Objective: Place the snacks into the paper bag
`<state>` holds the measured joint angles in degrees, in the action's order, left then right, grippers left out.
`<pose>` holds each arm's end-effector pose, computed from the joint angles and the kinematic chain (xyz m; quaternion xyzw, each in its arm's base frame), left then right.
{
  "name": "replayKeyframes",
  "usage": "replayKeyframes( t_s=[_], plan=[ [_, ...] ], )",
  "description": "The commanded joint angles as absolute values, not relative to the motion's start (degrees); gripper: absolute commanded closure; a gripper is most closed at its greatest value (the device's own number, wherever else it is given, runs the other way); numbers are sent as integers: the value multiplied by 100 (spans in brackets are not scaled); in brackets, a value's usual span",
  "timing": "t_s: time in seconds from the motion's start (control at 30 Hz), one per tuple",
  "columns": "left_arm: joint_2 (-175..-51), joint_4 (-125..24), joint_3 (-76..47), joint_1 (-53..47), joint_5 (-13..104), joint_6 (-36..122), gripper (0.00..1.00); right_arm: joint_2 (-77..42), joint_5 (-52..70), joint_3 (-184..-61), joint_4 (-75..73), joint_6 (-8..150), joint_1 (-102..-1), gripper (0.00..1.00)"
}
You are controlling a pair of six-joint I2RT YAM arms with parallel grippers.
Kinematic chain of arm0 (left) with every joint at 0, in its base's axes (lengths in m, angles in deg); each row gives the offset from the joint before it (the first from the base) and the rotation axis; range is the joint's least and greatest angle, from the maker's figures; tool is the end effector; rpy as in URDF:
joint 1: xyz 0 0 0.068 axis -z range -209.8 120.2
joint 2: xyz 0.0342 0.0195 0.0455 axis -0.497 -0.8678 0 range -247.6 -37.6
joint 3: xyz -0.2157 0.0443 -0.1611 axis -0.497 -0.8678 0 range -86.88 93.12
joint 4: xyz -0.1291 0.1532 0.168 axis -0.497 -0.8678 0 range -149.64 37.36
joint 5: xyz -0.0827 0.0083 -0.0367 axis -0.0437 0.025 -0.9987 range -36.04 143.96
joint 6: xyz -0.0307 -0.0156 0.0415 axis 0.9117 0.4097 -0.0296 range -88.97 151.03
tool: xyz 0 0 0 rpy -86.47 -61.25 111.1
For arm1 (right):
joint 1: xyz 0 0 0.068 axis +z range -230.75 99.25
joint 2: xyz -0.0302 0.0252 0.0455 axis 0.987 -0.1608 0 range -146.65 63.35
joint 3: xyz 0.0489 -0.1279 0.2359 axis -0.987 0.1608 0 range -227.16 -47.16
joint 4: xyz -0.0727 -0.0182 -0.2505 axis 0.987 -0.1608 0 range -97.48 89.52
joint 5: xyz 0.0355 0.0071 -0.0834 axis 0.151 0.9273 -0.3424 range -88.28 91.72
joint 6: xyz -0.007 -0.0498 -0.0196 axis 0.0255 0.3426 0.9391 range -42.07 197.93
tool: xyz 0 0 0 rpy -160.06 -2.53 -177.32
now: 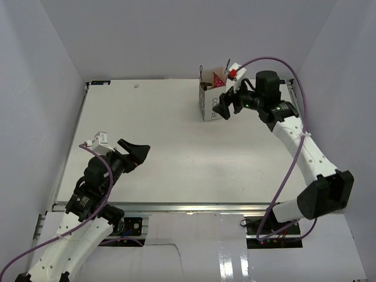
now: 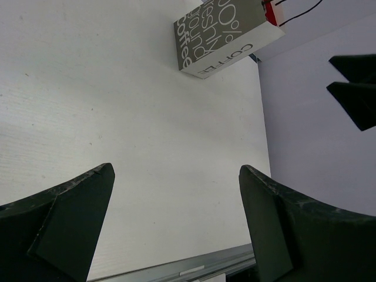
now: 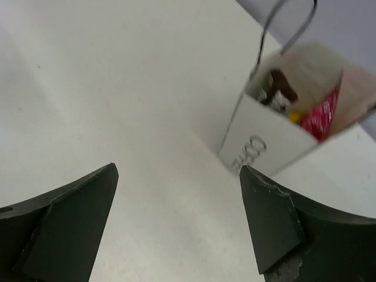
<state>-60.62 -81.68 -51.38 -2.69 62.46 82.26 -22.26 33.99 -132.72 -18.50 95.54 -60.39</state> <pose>0.0984 -0.0444 0.2971 -0.2103 0.7725 -0.3305 0.4998 0.3158 0.1374 0.4041 -0.4073 0.6821 0.2384 0.5586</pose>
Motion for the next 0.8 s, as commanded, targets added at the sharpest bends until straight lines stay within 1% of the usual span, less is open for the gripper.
replayKeyframes(
  t_s=[0.0,0.03,0.07,0.1,0.13,0.27,0.4,0.47,0.77],
  plan=[
    [-6159,-7892,-5181,-282,6056,8061,2,-1630,1960,-12295,-1781,8886,-6273,10],
    [-6176,-7874,-5190,-282,6021,8043,2,-1480,1616,-11840,-1667,8857,-6334,10],
    [-6211,-7857,-5208,-282,5994,8043,2,-1200,1343,-11652,-1639,8839,-6404,10],
    [-6212,-7813,-5225,-282,5985,8043,2,-1076,810,-11485,-1595,8752,-6536,10],
    [-6220,-7787,-5234,-282,5977,8025,2,-944,639,-11222,-1569,8734,-6598,10],
    [-6264,-7699,-5243,-282,5933,7885,2,-355,-29,-10799,-1568,8558,-6914,10],
    [-6492,-7707,-5111,-282,5862,7534,2,-29,119,-10587,-1779,8549,-7204,10],
    [-6650,-7742,-5050,-282,5810,7288,2,120,400,-10534,-1920,8575,-7345,10],
    [-7064,-7813,-4777,-282,5792,6786,2,446,338,-10376,-1999,8584,-7618,10]
  ],
)
